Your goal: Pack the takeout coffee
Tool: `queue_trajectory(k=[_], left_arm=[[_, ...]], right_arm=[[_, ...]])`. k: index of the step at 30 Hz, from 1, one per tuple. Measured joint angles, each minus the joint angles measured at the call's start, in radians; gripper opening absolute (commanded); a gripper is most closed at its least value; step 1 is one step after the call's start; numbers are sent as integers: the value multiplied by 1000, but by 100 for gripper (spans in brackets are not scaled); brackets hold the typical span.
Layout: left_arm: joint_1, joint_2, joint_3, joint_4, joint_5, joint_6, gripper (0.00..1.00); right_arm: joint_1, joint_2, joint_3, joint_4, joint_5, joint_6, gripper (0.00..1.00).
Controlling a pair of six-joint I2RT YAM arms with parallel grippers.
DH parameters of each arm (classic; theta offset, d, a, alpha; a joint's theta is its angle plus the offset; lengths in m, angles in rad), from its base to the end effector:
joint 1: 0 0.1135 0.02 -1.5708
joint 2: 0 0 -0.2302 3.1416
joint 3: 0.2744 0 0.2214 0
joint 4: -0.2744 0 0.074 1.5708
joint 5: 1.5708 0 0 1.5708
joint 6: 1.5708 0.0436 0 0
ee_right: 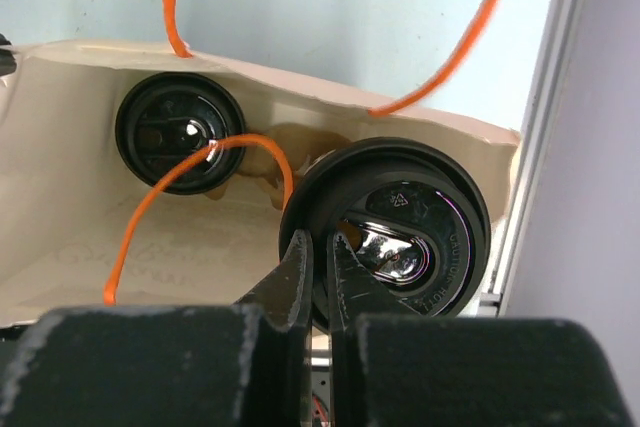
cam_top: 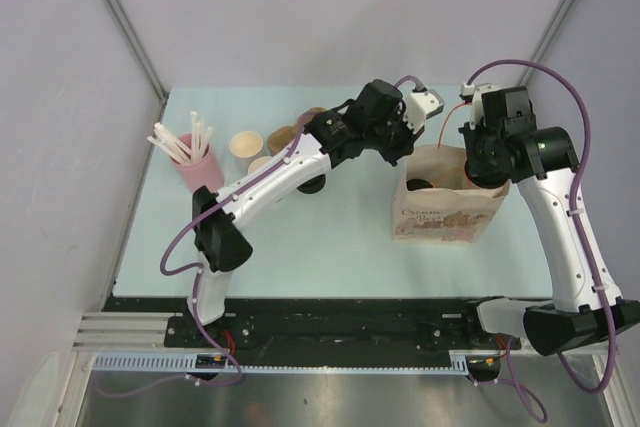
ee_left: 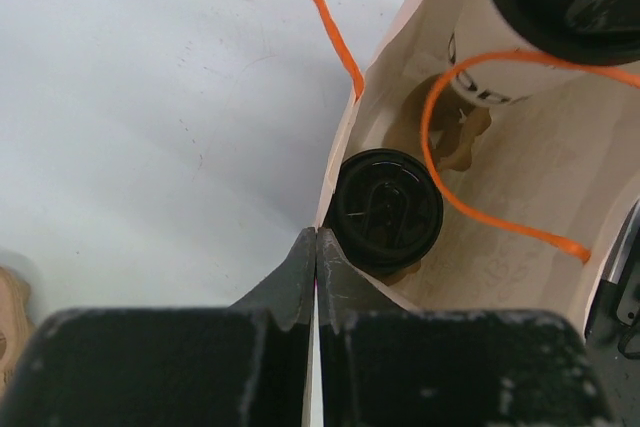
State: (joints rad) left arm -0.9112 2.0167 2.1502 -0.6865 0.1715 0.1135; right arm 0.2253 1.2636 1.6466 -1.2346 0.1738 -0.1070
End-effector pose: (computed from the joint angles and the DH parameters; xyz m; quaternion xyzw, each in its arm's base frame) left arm 0.2527 -0.3381 0.3476 0.4629 0.7379 -0.2574 0.4183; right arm 0.1992 0.0379 0.3802 -0.1241 0.9247 -0.0604 0.3548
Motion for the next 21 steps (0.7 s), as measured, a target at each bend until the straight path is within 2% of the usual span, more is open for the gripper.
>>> queue_trajectory(k=[10,21], left_arm=[[3,2,3,-4,14,-1,0],[3,2,3,-4,16,-3,0]], right_arm=[[-29,-13,-173,136,-43,15,0],[11,-77,-323,242,-30,63,0]])
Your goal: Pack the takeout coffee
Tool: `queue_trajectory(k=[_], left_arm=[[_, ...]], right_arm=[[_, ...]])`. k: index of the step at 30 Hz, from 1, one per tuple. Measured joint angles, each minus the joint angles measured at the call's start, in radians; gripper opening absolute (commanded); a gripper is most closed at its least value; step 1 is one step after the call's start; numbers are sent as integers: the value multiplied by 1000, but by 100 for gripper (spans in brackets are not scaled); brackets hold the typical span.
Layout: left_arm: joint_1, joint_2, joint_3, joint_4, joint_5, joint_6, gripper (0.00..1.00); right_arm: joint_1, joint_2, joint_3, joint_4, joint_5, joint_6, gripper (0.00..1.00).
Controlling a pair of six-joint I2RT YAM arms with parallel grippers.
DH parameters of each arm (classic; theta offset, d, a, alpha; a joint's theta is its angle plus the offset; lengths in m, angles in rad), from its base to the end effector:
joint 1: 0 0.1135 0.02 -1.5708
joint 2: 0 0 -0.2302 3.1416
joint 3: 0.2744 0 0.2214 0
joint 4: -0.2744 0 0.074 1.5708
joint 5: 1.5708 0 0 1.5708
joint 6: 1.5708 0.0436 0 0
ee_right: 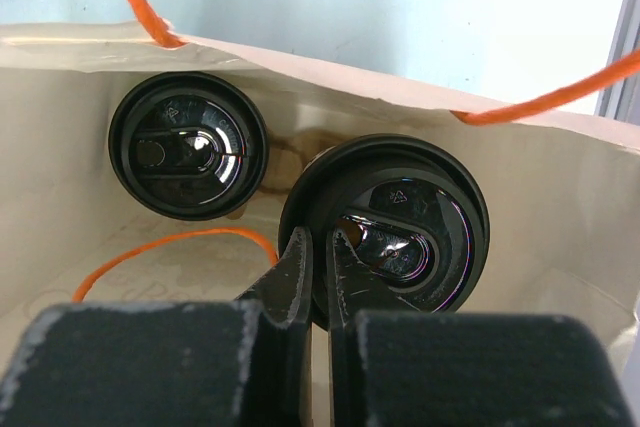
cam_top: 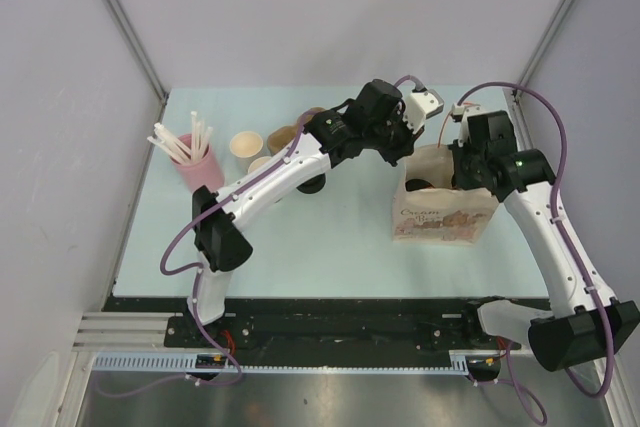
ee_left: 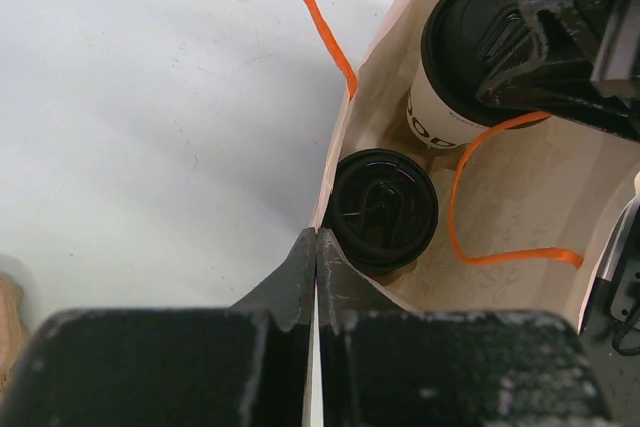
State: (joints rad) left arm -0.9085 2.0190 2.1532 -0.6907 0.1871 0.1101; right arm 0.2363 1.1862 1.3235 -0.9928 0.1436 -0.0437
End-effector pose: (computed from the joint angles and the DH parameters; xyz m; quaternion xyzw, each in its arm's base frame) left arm 0.2532 -0.3379 0.3472 0.4639 0.7377 -0.2632 0.4138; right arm 0.2089 0.0439 0.3270 -0.1055 0.9287 -0.0333 0.3540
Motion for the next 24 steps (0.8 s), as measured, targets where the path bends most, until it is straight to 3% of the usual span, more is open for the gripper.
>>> queue_trajectory(k=[24], left_arm=[[1,2,2,0,0,-3,0]], right_arm=[[-3,-33,-132,133,-20,29,0]])
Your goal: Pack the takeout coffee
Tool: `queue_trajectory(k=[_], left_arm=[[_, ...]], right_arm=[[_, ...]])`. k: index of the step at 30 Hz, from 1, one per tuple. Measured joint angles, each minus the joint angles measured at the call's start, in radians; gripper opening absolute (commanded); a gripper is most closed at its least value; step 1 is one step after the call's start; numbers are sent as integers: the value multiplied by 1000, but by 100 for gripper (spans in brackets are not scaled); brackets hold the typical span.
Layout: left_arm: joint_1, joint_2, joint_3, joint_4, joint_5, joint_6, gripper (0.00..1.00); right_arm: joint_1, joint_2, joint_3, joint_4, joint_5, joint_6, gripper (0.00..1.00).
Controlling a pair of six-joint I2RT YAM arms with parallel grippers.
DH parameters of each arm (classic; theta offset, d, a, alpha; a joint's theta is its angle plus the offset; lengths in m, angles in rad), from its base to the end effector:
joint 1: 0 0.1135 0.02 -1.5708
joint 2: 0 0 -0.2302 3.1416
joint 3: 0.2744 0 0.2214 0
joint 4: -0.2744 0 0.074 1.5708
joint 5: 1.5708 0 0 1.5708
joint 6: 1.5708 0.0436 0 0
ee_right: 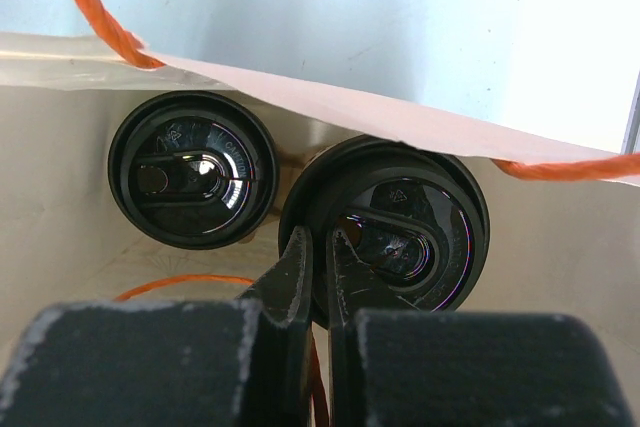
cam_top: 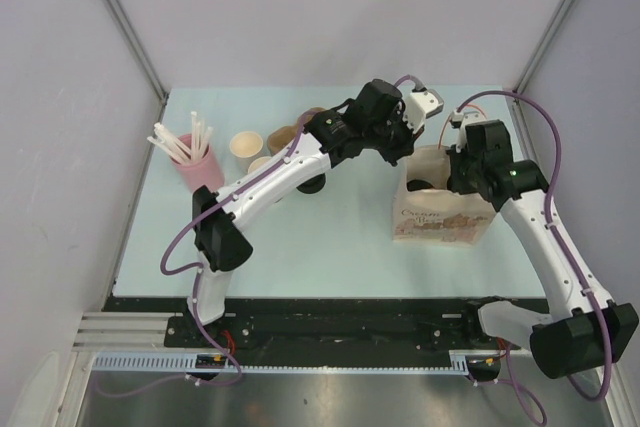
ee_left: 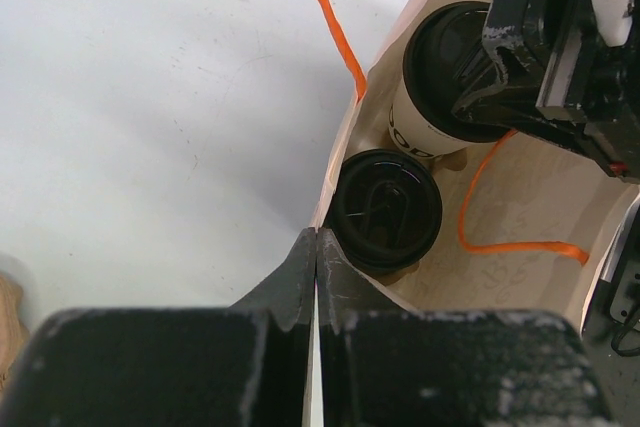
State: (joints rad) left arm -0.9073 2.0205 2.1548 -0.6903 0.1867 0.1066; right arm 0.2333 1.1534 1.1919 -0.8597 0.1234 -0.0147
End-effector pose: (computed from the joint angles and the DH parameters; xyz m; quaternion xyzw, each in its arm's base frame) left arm 0.2538 -0.3378 0.3471 0.4621 0.7388 -0.2636 0.4138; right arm 0.2126 0.0450 0.3063 -0.0925 0.9245 -0.0172 0.3695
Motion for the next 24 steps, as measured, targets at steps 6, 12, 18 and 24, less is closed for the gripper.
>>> queue_trajectory(k=[6,12,18,24], left_arm=[[0,2,0,1,0,0,0],[0,3,3,1,0,0,0],[0,10,15,0,0,0,0],[0,11,15,0,0,0,0]], right_arm=[[-18,-16,-27,18,-9,0,0],[-122,-10,-31,24,-45,1,0],[-142,16,-48,29,-58,3,0],[-129,23,-77,42,-65,3,0]])
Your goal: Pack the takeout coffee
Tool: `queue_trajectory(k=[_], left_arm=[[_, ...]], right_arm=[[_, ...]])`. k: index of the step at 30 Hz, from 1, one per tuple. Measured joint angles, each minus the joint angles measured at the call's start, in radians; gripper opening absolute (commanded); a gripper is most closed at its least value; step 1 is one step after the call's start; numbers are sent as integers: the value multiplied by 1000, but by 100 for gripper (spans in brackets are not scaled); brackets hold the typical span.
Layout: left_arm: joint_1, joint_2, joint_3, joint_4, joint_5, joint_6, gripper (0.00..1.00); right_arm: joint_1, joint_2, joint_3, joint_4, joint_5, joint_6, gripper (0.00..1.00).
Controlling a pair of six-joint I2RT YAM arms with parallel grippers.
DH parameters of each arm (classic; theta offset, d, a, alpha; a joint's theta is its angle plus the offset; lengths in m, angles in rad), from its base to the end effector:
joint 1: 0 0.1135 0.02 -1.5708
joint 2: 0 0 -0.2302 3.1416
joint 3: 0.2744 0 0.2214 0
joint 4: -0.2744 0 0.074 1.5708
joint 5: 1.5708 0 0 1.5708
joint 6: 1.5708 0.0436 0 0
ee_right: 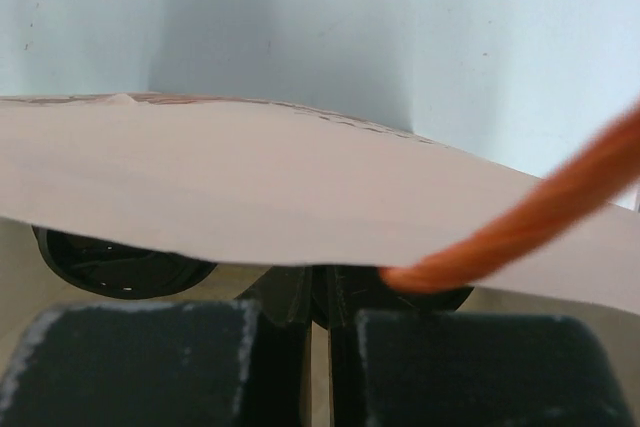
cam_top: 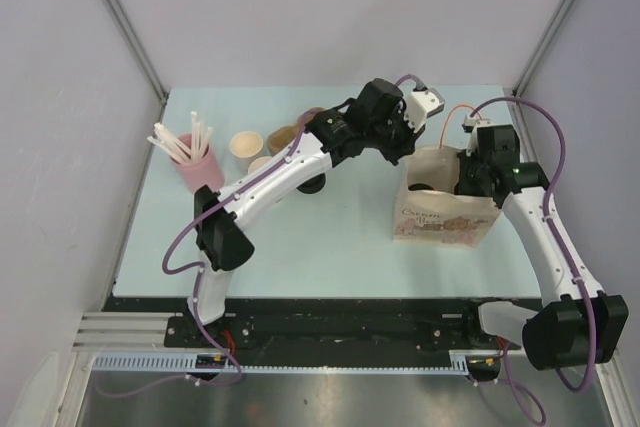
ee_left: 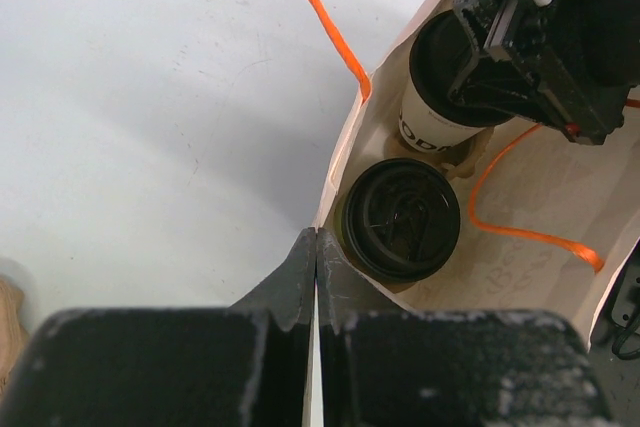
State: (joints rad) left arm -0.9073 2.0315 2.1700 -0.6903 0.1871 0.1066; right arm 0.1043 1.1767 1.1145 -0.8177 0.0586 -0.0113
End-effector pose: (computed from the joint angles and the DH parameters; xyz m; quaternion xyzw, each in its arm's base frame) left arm 0.2551 -0.3395 0.3473 0.4618 0.7377 -0.2644 0.4154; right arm 0.2220 0.0207 0.2821 -0.0444 0.9395 -0.0118 0.3394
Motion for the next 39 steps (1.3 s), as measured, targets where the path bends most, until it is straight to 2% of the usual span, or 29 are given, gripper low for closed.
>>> queue_trajectory(k=[9,12,18,21,39], left_arm=[[0,1,0,0,0,0,0],[0,2,0,0,0,0,1],[0,2,0,0,0,1,0],[0,2,0,0,0,3,0],[0,2,0,0,-1,7,1]], right_arm=[[33,5,-60,48,-6,-8,0],[33,3,-88,70,-7,-8,4],[33,-16,-108,84,-7,-8,37],[31,-45,-113,84,-8,-9,49],[34,-196,-114,93,-23,-14,76]])
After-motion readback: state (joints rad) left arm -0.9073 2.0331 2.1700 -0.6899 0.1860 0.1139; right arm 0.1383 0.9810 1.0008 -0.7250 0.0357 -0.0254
